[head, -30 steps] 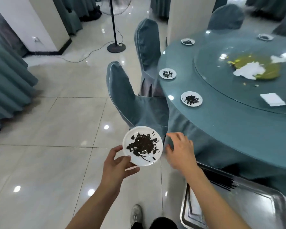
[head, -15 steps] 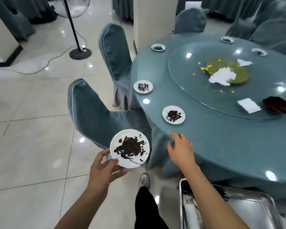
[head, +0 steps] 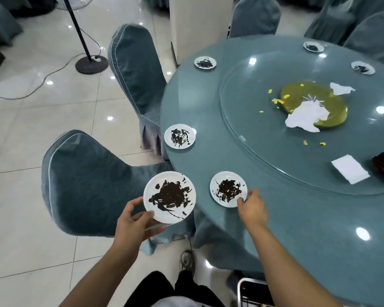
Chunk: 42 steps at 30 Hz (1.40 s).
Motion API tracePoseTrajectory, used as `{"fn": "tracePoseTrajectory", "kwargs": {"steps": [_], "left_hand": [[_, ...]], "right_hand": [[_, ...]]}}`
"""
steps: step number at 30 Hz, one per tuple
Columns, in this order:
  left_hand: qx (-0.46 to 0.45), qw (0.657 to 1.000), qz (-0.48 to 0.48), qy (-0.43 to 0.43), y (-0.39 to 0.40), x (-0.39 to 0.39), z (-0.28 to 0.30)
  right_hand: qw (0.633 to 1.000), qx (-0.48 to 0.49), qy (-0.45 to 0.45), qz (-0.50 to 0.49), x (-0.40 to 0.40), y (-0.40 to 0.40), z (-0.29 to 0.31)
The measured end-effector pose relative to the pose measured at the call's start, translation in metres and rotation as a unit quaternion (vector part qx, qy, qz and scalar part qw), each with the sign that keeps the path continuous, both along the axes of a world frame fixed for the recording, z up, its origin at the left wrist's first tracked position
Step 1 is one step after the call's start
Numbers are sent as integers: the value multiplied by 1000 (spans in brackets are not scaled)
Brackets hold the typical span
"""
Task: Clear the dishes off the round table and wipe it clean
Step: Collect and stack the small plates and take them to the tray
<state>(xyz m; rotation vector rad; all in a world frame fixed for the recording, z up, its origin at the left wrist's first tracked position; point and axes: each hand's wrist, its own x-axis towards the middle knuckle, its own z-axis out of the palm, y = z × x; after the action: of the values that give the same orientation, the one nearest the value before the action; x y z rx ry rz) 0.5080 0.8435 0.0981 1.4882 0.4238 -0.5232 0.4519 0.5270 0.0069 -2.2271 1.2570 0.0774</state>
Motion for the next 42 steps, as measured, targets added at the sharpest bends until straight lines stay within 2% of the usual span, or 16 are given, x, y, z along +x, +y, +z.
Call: {"fn": "tracePoseTrajectory", "kwargs": {"steps": [5, 8, 11, 14, 16, 19, 22, 28, 37, 42], "left_hand": [[13, 1000, 7, 18, -13, 26, -6], [18, 999, 7, 27, -19, 39, -7], [14, 999, 11, 39, -28, 52, -10], [11, 999, 11, 47, -40, 68, -12], [5, 999, 9, 46, -48, 79, -12], [-9, 999, 1, 44, -58, 94, -10], [-34, 998, -6, 44, -65, 108, -7], [-66, 997, -13, 33, -67, 136, -2], [-65, 997, 42, 32, -63, 164, -9], [-46, 996, 70, 37, -54, 170, -14]], "right_hand": [[996, 64, 4, -59, 14, -14, -16], [989, 111, -23, -91, 24, -23, -29], [978, 159, -73, -110, 39, -32, -31], [958, 194, -168, -124, 61, -36, -15], [947, 212, -218, -107, 80, -33, 1], [938, 229, -260, -16, 110, -18, 28], [941, 211, -255, 77, 133, 2, 45], [946, 169, -223, 166, 172, 24, 45], [945, 144, -191, 222, 221, 34, 39], [972, 72, -117, 190, 267, 14, 18]]}}
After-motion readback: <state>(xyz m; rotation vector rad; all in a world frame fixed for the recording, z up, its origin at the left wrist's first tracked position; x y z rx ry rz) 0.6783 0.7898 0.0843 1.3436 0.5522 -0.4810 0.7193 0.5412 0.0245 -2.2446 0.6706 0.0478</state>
